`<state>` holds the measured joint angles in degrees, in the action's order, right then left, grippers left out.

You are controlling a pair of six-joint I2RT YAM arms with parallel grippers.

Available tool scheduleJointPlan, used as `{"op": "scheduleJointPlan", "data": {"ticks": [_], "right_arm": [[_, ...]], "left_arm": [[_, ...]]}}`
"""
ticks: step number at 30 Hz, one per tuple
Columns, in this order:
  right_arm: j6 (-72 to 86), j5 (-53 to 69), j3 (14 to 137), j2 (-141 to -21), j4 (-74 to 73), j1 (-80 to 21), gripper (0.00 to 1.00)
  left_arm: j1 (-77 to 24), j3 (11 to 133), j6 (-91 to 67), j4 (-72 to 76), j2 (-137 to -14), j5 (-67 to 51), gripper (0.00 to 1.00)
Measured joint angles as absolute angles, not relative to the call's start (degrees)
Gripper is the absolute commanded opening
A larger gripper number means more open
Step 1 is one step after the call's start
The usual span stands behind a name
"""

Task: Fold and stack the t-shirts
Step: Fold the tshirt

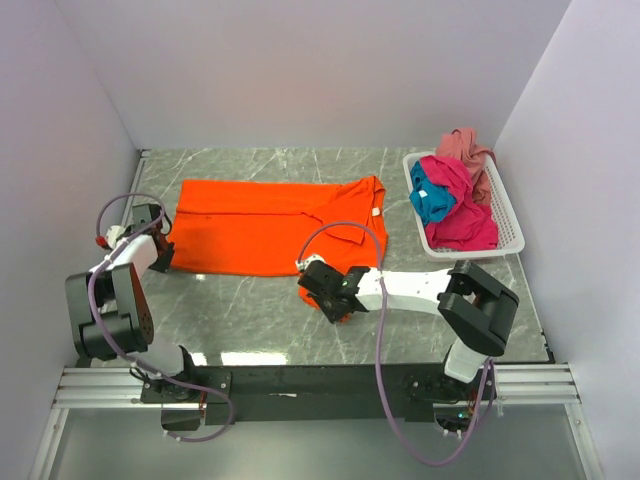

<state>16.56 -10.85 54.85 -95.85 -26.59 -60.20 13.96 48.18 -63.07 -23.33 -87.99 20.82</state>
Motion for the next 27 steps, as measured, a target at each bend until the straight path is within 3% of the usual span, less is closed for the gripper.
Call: {"op": "scheduleJointPlan", "data": {"ticks": [15, 27], "right_arm": [[17.08, -14.55, 56.49, -84.05, -28.23, -54.85, 0.0], [11.73, -15.2, 67.37, -88.68, -24.91, -41.1, 0.0]], "left_arm": [[13.69, 48.1, -62.81, -24.1, -81.43, 20.34, 0.01], [12.14, 57.67, -63.99, -24.95, -88.79, 18.35, 0.01]]}}
